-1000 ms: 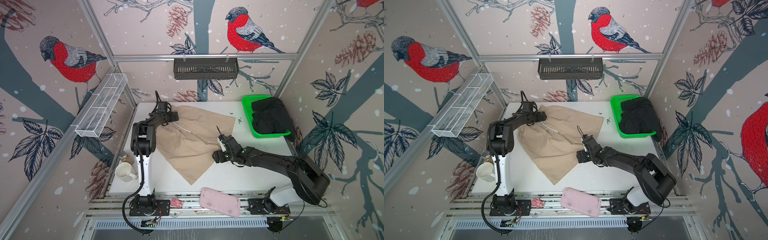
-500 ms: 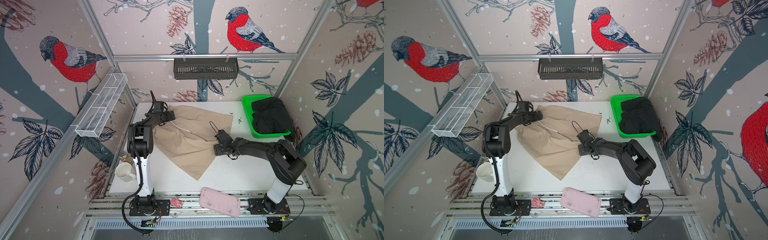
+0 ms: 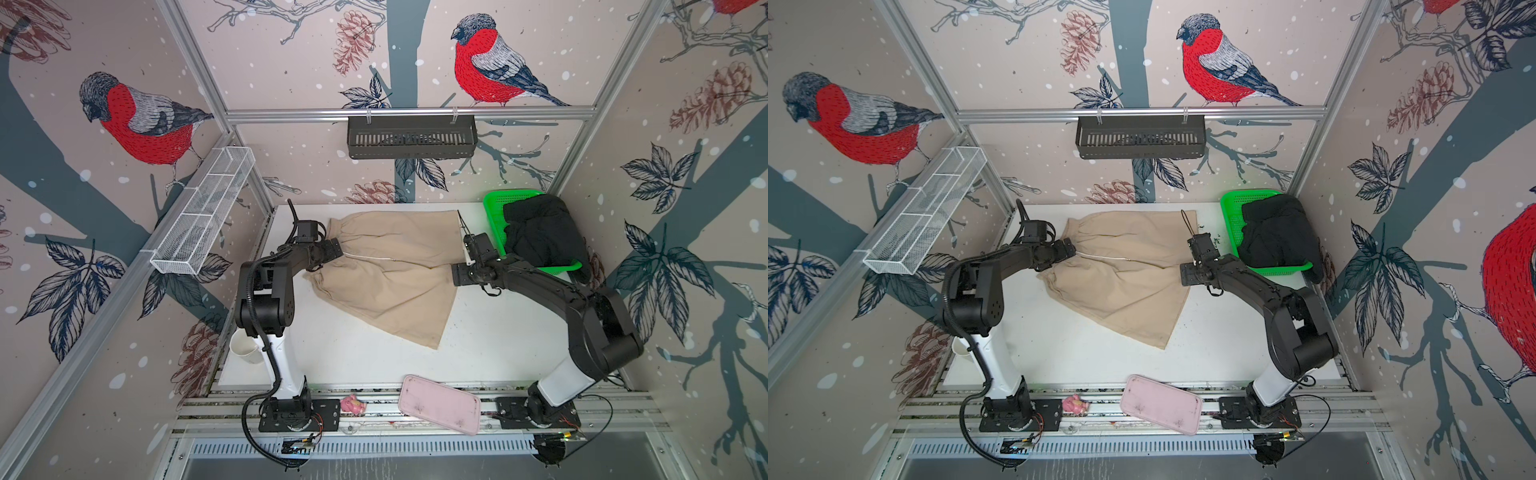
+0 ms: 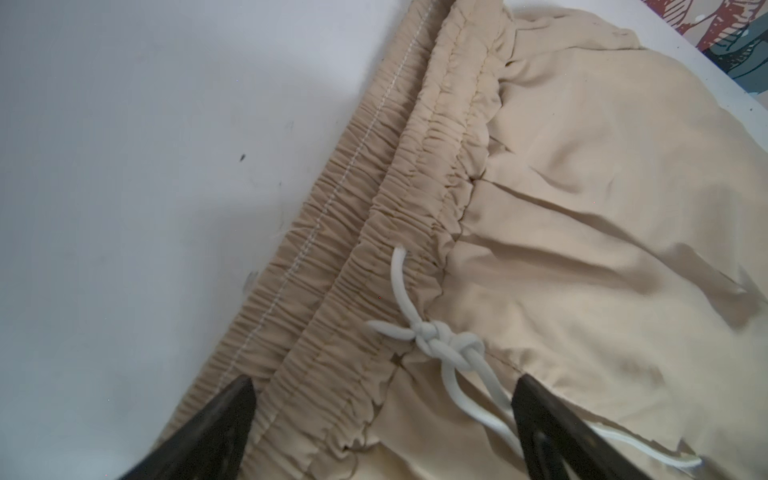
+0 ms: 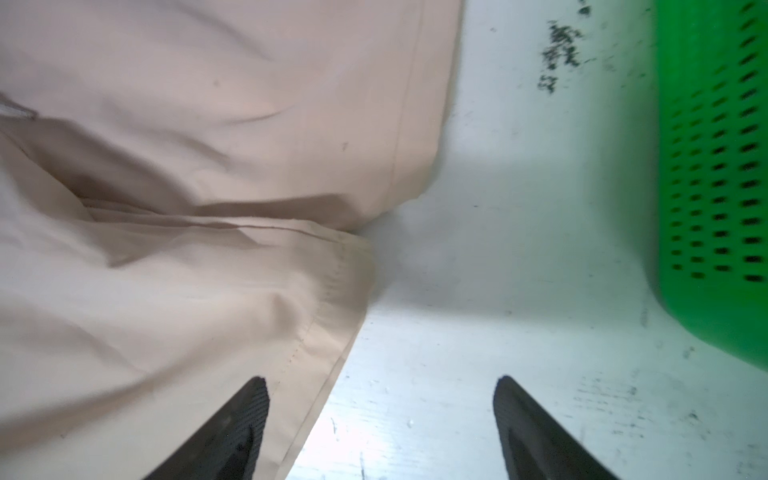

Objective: Fold and stack the shorts

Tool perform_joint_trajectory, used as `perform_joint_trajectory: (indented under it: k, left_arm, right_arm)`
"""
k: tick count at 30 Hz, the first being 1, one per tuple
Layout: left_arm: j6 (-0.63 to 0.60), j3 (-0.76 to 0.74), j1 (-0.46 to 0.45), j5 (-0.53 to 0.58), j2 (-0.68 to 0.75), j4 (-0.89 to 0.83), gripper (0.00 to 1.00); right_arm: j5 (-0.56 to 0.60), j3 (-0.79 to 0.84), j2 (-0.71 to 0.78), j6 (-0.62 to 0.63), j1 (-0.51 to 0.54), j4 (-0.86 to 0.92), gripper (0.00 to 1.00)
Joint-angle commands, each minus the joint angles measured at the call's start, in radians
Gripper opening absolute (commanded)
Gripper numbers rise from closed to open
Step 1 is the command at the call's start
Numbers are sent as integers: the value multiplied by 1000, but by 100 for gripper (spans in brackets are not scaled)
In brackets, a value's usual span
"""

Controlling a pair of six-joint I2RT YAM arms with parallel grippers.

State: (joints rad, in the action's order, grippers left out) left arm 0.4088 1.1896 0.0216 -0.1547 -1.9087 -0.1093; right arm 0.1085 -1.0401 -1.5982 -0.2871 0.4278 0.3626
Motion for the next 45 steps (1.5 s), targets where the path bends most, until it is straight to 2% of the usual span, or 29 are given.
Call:
perform_joint_trajectory:
  k: [1, 4, 8, 13, 18, 24, 25, 26, 28, 30, 32, 37, 45]
  left_arm:
    - [34, -43, 3, 18, 82, 52, 97]
    - [36, -44, 3, 15, 134, 35, 97]
    - [38, -64, 6, 46, 175, 18, 97]
    - [49, -121, 16, 124, 242, -5, 97]
    - [90, -185, 41, 190, 336, -10, 97]
    - [166, -290, 46, 176, 426, 38, 97]
    - [168, -297, 46, 170, 428, 34, 97]
    - [169, -302, 46, 169, 430, 27, 97]
    - [171, -316, 46, 177, 430, 13, 97]
    - [182, -340, 46, 183, 428, 21, 97]
    - [190, -354, 47, 180, 419, 23, 97]
    - [211, -403, 46, 123, 405, 73, 95]
    - [252, -498, 47, -1, 380, 198, 78]
  right_arm:
    - [-102, 33, 47, 8, 25, 25, 86]
    - [-154, 105, 100, -55, 121, 35, 86]
    - [-151, 240, 170, -226, 270, 54, 84]
    - [-162, 376, 240, -440, 435, 4, 78]
    - [-148, 437, 249, -552, 546, -86, 71]
    - [-87, 441, 181, -554, 568, -149, 63]
    - [-82, 436, 172, -547, 566, -156, 58]
    - [-82, 431, 166, -542, 566, -159, 51]
    - [-76, 423, 164, -541, 567, -143, 29]
    - [-63, 427, 178, -538, 563, -109, 13]
    - [-46, 440, 209, -538, 556, -78, 4]
    - [-42, 487, 304, -568, 549, -71, 3]
    - [-38, 510, 317, -586, 549, -125, 3]
